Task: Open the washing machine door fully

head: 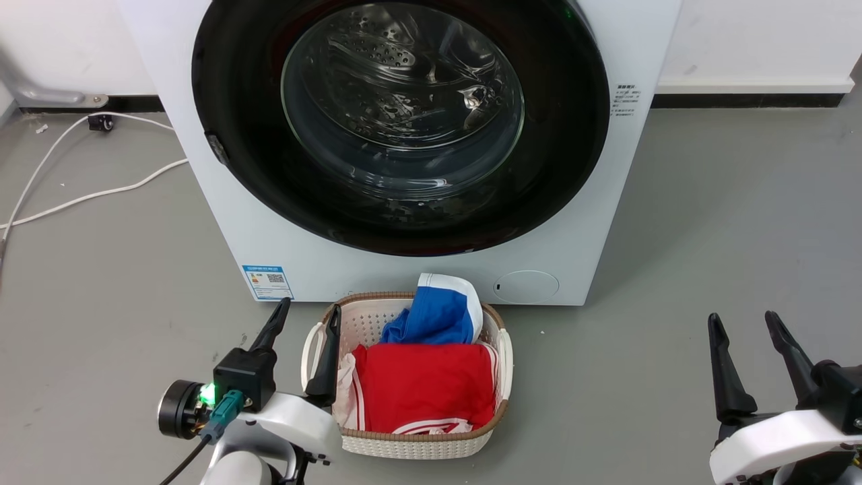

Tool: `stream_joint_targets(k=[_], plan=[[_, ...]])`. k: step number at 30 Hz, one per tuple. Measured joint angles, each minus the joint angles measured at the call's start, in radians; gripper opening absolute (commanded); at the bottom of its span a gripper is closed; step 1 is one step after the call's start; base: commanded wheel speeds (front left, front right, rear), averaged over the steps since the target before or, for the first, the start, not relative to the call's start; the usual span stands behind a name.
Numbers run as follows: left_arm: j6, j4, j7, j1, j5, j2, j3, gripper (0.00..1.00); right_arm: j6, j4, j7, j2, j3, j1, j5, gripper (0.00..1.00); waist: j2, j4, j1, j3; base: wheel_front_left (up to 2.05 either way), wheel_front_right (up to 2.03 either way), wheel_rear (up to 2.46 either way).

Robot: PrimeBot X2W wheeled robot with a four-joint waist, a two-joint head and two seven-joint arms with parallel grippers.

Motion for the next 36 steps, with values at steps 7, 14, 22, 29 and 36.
stream_joint_targets(k=[7, 14, 22, 29, 36], plan=[[-0.008, 0.020, -0.012, -0.005, 0.020, -0.004, 0.004, 1.00, 0.000, -0.002, -0.009, 0.000, 0.000, 0.002, -0.030, 1.00, 0.0000, 0.003, 0.0000, -0.004, 0.00, 0.00, 0.00], [-0.013, 0.035, -0.016, -0.009, 0.017, -0.009, 0.014, 1.00, 0.000, 0.004, -0.016, 0.000, -0.002, 0.006, -0.020, 1.00, 0.0000, 0.002, 0.0000, -0.005, 0.00, 0.00, 0.00], [-0.014, 0.052, -0.016, -0.013, 0.005, -0.014, 0.018, 1.00, 0.000, 0.015, -0.021, 0.000, -0.005, 0.006, 0.001, 1.00, 0.0000, 0.000, 0.0000, -0.006, 0.00, 0.00, 0.00], [-0.013, 0.061, -0.016, -0.014, 0.002, -0.017, 0.019, 1.00, 0.001, 0.024, -0.025, 0.001, -0.006, 0.006, 0.023, 0.33, 0.0000, 0.001, 0.0000, -0.007, 0.00, 0.00, 0.00], [-0.011, 0.058, -0.016, -0.018, -0.006, -0.019, 0.023, 1.00, 0.002, 0.057, -0.029, 0.001, -0.025, 0.005, 0.140, 0.00, 0.0000, 0.001, 0.0000, -0.004, 0.00, 0.00, 0.00]])
